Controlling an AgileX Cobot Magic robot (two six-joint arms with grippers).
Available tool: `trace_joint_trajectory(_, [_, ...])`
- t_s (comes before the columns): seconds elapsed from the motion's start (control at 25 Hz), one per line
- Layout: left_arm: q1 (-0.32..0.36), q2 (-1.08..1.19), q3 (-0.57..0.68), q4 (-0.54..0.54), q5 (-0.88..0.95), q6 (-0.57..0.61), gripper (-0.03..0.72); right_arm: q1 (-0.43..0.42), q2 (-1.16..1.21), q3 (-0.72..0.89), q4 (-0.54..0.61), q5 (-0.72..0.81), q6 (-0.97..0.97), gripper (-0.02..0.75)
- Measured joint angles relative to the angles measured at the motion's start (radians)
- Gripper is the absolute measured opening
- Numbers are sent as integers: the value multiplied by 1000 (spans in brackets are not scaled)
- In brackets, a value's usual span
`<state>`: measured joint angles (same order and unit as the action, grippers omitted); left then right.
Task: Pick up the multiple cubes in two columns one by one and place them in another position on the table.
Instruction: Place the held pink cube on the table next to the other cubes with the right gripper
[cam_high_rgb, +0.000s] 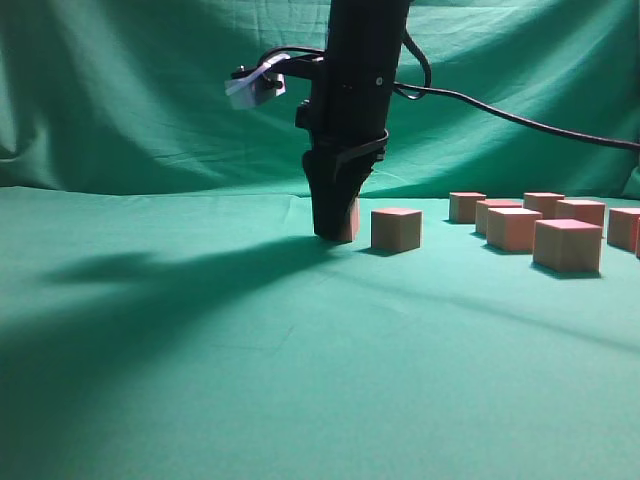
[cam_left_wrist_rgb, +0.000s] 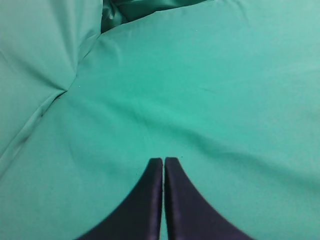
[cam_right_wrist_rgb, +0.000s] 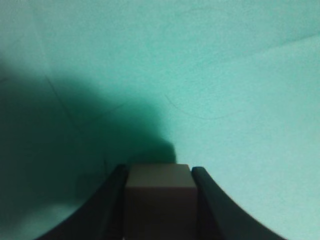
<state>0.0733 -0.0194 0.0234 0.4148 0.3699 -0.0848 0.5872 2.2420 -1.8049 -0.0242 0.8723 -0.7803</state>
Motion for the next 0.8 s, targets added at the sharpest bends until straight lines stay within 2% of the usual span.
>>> trace_joint_trajectory(0.56, [0,0,0,0,0,0,0,-2,9,-6,20,2,-20,260])
trace_joint_trajectory(0.8, [0,0,0,0,0,0,0,-4,11,-12,61,-12,-24,539])
